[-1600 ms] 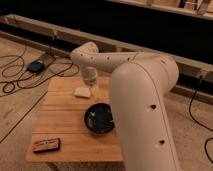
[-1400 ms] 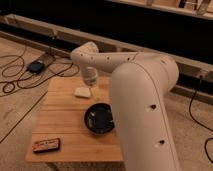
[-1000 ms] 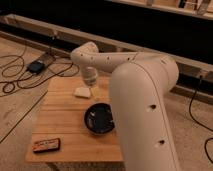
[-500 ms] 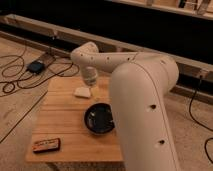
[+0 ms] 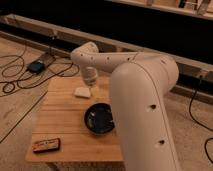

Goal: Place the pepper in the ceramic bowl

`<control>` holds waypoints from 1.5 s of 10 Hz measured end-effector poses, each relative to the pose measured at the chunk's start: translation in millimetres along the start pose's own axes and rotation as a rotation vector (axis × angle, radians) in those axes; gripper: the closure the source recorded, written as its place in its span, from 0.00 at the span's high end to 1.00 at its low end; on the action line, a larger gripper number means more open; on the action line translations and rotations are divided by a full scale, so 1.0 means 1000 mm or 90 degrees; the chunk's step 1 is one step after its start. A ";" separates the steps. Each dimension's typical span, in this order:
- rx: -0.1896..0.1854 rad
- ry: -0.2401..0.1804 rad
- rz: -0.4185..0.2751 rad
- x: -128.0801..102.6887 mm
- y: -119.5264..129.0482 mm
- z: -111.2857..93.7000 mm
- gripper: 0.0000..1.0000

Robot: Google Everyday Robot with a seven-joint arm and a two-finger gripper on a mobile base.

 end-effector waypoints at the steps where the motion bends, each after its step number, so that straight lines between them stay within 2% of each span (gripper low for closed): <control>1: 0.000 0.000 0.000 0.000 0.000 0.000 0.80; 10: -0.002 0.001 0.003 0.001 0.001 0.000 0.80; 12: -0.019 0.022 0.042 0.022 0.012 0.002 0.80; 15: -0.041 0.034 0.104 0.045 0.034 0.003 0.80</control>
